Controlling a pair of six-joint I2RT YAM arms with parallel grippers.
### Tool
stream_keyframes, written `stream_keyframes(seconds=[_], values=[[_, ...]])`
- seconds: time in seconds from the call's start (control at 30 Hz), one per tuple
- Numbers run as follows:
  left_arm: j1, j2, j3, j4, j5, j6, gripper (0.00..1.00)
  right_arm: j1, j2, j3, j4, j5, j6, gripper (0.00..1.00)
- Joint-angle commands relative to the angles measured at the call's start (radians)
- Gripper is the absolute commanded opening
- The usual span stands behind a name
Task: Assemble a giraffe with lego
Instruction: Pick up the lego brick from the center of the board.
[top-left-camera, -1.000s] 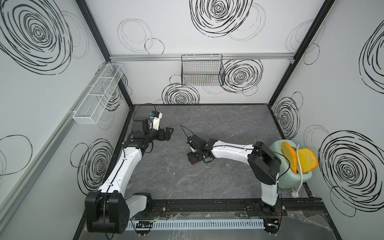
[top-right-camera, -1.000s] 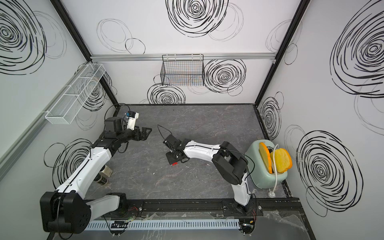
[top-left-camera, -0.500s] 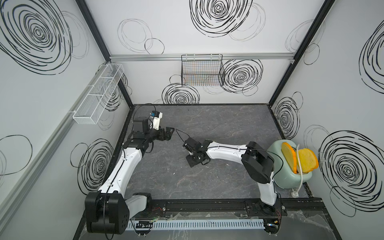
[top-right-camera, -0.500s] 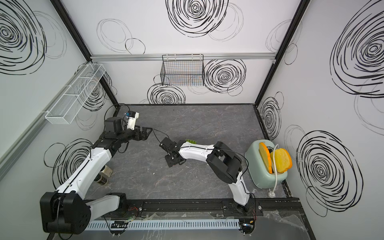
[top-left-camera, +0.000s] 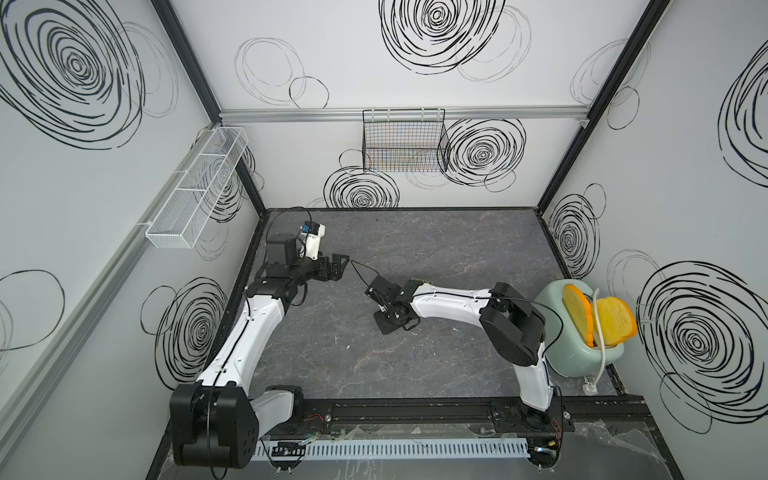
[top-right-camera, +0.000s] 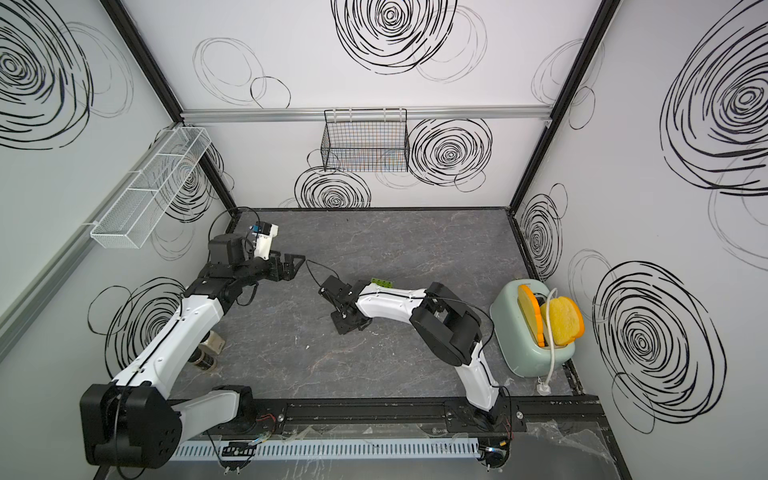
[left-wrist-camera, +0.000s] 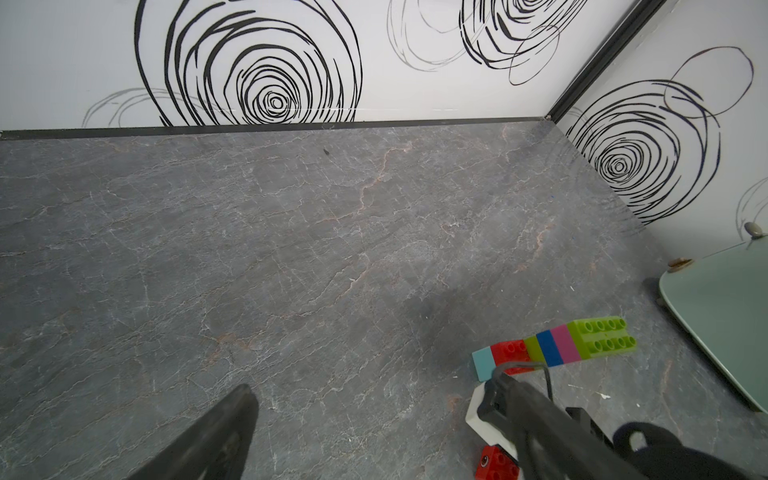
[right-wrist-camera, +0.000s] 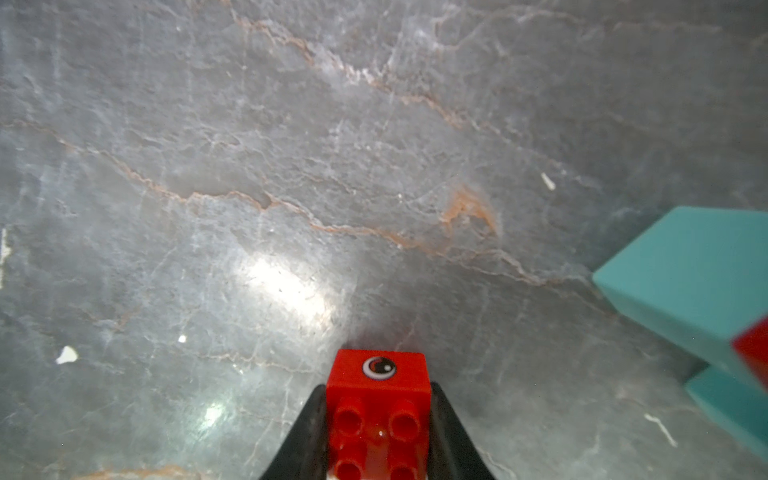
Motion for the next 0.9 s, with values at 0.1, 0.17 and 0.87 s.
stream_keyframes(seconds=[0.1, 0.17, 0.87], values=[[-0.009, -0.007, -0.009, 0.033, 0.016, 0.033, 0.98, 0.006, -0.062, 0.041, -0.073, 0.028, 0.03, 0.25], [-0.019, 0.001, -0.005, 0.03, 0.024, 0.049, 0.98, 0.006, -0.095, 0.065, -0.103, 0.052, 0.049, 0.25], [-0.136, 0.114, 0.072, -0.031, 0.018, 0.093, 0.98, -0.077, 0.088, 0.684, -0.786, 0.399, 0.676, 0.0]])
